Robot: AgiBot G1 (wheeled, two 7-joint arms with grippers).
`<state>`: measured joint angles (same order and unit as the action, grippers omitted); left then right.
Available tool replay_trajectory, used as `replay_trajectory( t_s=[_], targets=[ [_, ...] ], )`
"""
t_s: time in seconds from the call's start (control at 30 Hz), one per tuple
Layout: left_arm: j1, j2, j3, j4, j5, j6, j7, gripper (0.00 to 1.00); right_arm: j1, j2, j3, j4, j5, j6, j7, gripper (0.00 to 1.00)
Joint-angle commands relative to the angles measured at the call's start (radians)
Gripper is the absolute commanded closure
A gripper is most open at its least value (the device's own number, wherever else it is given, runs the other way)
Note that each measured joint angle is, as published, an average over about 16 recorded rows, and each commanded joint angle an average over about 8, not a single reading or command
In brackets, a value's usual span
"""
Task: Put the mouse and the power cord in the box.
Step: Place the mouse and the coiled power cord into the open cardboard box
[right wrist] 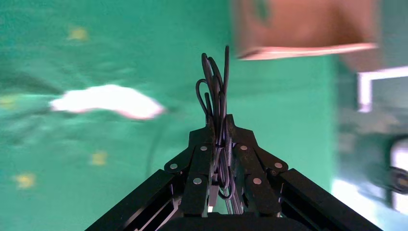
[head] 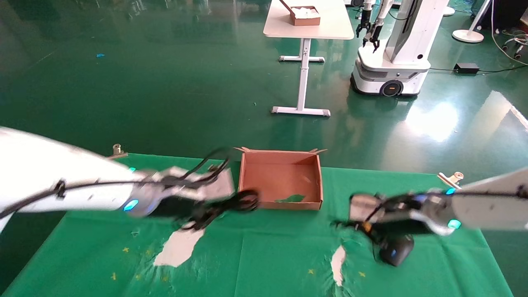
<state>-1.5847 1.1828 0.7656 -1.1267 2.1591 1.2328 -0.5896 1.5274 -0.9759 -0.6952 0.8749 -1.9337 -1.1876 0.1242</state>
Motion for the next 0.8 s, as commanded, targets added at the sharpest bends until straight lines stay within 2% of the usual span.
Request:
replay_trajectory(
  t_s=[0.03,0.13,0.27,0.47,0.7,0.73,0.8],
  targets=[
    [-0.026,0.022,-0.021,-0.002,-0.026,-0.013,-0.010,1.00,0.027,0.008,0.009,-0.006,-0.007,0.012,0.004,1.00],
    [-0.039,0.101,-0.004,0.071,0.019,-0.112,0.013,1.00,0.060,0.028,0.021,-0.010,-0.015,0.023,0.009,1.00],
    [-0.032,0.176,0.085,0.169,0.105,-0.282,0.029,1.00,0.098,0.061,0.036,-0.006,-0.027,0.031,0.019,1.00],
    [-0.017,0.197,0.294,0.250,0.166,-0.500,-0.051,1.00,0.130,0.113,0.051,0.046,-0.031,0.013,0.042,1.00],
    [-0.048,0.198,0.476,0.253,0.124,-0.604,-0.156,1.00,0.112,0.147,0.058,0.108,-0.031,0.005,0.079,1.00],
    [-0.053,0.198,0.495,0.249,0.116,-0.612,-0.168,0.97,0.108,0.147,0.058,0.112,-0.032,0.007,0.082,1.00],
    [-0.063,0.197,0.532,0.242,0.101,-0.627,-0.189,0.72,0.102,0.148,0.058,0.118,-0.033,0.012,0.088,1.00]
  ],
)
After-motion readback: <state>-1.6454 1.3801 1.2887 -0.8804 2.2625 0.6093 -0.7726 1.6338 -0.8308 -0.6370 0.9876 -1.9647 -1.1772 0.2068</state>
